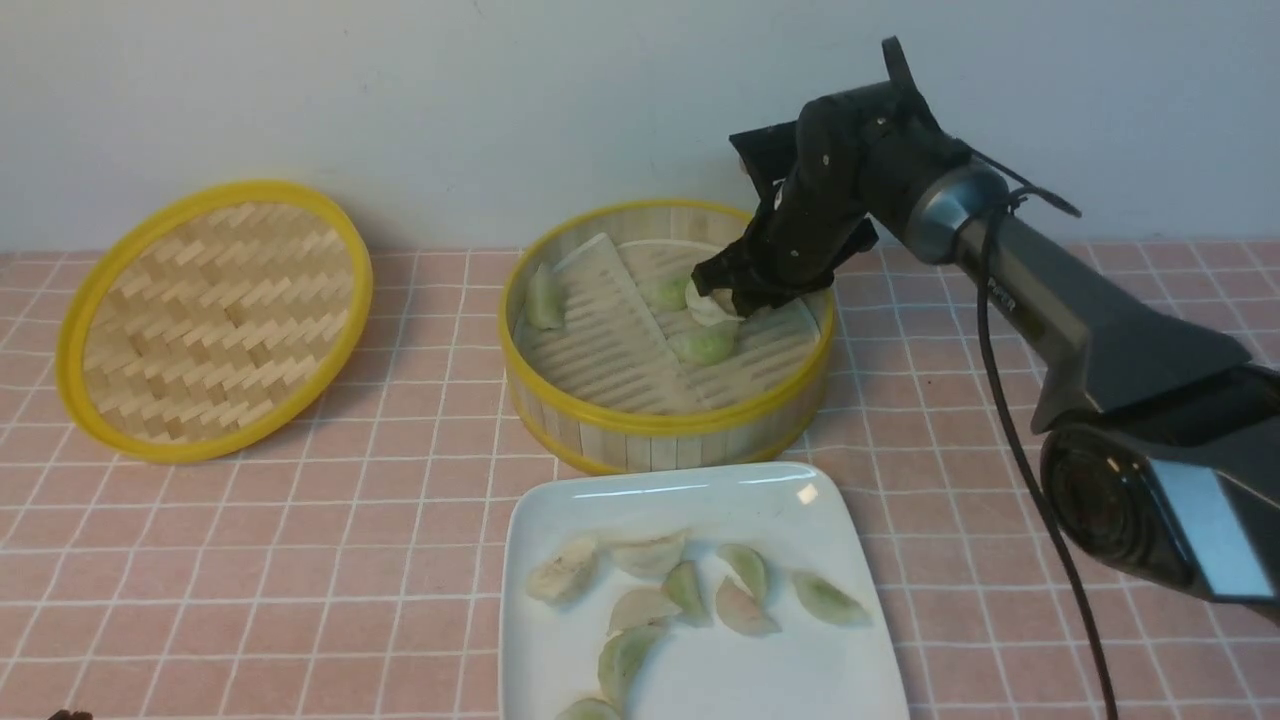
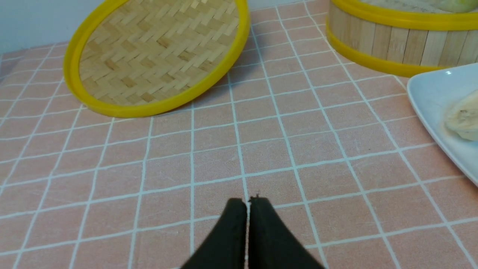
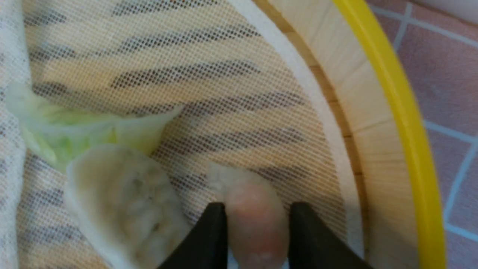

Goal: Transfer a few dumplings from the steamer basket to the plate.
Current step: Use the right arm to grab a dumpling from inside the steamer, then use the right arm to put the dumpling into the plate

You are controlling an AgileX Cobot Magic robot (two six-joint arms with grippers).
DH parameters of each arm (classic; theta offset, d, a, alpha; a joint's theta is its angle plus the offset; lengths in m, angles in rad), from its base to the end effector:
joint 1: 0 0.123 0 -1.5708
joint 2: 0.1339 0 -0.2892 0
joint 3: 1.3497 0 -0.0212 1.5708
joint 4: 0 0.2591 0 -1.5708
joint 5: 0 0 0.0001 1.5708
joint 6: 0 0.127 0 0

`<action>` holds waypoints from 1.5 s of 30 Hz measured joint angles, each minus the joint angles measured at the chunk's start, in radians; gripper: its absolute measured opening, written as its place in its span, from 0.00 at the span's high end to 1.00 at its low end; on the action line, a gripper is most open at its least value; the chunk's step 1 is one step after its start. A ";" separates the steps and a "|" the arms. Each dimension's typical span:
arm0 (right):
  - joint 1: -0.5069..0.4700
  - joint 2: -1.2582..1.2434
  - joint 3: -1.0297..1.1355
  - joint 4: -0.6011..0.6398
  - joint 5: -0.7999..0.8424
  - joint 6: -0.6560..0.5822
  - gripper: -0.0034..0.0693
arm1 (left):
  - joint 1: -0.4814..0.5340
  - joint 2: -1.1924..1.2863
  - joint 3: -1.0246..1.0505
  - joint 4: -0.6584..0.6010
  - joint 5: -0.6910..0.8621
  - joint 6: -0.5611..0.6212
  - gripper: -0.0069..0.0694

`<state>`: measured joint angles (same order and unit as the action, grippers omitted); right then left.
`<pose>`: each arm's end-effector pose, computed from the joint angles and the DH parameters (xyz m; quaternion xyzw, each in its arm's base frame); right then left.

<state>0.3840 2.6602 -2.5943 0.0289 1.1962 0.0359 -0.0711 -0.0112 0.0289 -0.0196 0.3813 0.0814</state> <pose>0.5359 0.2202 0.1310 -0.1673 0.9660 0.0549 0.1894 0.0905 -0.0074 0.1585 0.0564 0.8063 -0.0053 0.5887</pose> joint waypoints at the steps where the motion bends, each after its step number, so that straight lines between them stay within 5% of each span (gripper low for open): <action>1: 0.000 0.000 0.000 0.000 0.000 0.000 0.71 | 0.000 0.000 0.000 0.000 0.000 0.000 0.92; 12: 0.006 -0.220 0.043 0.129 0.056 -0.030 0.70 | 0.000 0.000 -0.001 0.000 0.000 0.000 0.92; 25: 0.262 -0.775 0.988 0.182 0.051 -0.036 0.70 | 0.000 0.000 -0.001 0.000 0.000 0.000 0.92; 31: 0.326 -0.740 1.129 0.188 0.014 -0.036 0.70 | 0.000 0.000 -0.001 0.000 0.000 0.000 0.92; 36: 0.327 -0.676 1.135 0.186 -0.017 -0.036 0.60 | 0.000 0.000 -0.001 0.000 0.000 0.000 0.92; 45: 0.317 -0.664 0.927 0.119 0.023 -0.036 0.25 | 0.000 0.000 -0.001 0.000 0.001 0.000 0.92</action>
<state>0.7009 1.9962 -1.6675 0.1482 1.2191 0.0000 -0.0711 -0.0112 0.0280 -0.0196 0.3824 0.0814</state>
